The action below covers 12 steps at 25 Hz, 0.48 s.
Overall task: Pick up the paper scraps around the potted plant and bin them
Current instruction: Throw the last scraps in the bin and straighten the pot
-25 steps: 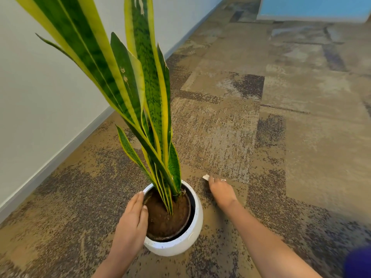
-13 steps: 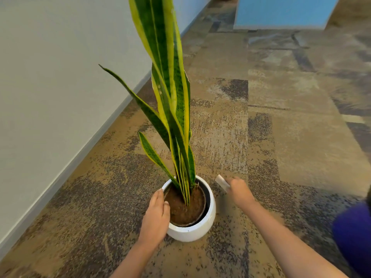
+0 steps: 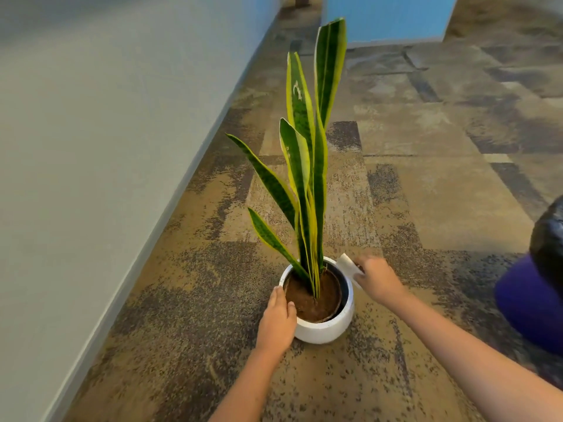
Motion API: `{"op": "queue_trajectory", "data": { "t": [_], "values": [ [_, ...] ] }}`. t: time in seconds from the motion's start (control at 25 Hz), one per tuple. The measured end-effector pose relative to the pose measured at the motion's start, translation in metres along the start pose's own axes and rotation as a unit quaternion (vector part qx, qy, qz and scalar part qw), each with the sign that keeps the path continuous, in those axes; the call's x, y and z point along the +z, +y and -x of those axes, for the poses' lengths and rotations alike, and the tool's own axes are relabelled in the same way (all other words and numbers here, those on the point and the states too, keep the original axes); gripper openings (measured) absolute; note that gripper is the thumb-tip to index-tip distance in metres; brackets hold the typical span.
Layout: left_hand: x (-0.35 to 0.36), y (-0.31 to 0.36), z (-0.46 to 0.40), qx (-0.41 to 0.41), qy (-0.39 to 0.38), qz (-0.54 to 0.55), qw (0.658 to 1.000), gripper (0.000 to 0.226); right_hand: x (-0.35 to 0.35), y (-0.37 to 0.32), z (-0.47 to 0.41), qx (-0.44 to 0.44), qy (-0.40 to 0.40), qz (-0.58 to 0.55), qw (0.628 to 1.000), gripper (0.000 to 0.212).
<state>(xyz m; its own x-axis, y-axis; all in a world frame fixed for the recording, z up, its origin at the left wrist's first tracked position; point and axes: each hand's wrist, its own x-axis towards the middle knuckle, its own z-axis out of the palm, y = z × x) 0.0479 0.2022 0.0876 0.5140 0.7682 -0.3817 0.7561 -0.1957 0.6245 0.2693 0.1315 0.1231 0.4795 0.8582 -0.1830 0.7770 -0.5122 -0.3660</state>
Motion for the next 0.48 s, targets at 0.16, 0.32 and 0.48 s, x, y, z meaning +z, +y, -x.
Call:
{"op": "queue_trajectory", "data": {
  "t": [0.16, 0.32, 0.48],
  "values": [
    [-0.020, -0.005, 0.004, 0.020, -0.103, -0.060, 0.993, 0.072, -0.019, -0.012, 0.015, 0.022, -0.024, 0.003, 0.999, 0.035],
    [-0.034, 0.002, 0.006, 0.021, -0.175, -0.152, 0.973, 0.084, -0.046, -0.012, 0.031, 0.025, -0.004, 0.002, 1.000, 0.043],
    [-0.041, 0.013, 0.013, 0.016, -0.213, -0.233, 0.949, 0.085, -0.074, -0.009, 0.042, 0.046, 0.047, -0.002, 0.998, 0.046]
  ]
}}
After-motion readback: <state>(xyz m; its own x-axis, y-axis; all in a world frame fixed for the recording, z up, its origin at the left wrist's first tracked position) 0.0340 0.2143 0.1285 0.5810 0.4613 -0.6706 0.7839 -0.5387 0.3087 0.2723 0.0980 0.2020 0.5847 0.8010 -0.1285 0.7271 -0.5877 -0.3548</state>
